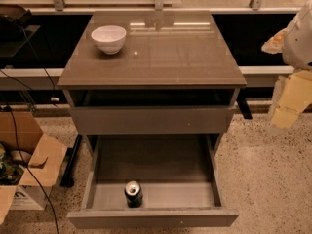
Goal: Pick pepsi can from middle drawer and place on counter
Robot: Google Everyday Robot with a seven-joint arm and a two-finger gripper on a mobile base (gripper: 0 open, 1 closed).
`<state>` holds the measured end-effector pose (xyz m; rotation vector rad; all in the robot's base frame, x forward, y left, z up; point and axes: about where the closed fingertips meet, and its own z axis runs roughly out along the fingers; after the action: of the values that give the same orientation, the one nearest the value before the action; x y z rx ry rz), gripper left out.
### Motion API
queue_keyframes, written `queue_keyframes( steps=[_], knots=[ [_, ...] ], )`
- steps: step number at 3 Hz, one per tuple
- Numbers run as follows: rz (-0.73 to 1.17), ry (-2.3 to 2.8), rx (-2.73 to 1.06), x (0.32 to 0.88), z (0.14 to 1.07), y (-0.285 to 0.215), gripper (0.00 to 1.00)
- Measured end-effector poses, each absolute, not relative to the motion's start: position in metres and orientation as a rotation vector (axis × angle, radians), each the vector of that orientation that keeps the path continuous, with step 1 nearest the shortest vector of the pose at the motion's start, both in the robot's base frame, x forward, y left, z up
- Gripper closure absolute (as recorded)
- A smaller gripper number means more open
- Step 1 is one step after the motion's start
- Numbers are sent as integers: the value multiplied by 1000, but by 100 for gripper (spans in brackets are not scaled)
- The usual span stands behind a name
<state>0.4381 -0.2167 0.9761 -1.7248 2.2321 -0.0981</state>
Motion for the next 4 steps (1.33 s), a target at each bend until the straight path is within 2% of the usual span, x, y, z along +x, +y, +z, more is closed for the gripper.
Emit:
queue_keyframes(
  steps=[1,2,4],
  knots=[
    [-98,2232,-1725,438,976,-217,0],
    [-14,2203,-1690,444,959,-191,0],
    [257,2081,-1591,450,883,-148,0]
  ],
)
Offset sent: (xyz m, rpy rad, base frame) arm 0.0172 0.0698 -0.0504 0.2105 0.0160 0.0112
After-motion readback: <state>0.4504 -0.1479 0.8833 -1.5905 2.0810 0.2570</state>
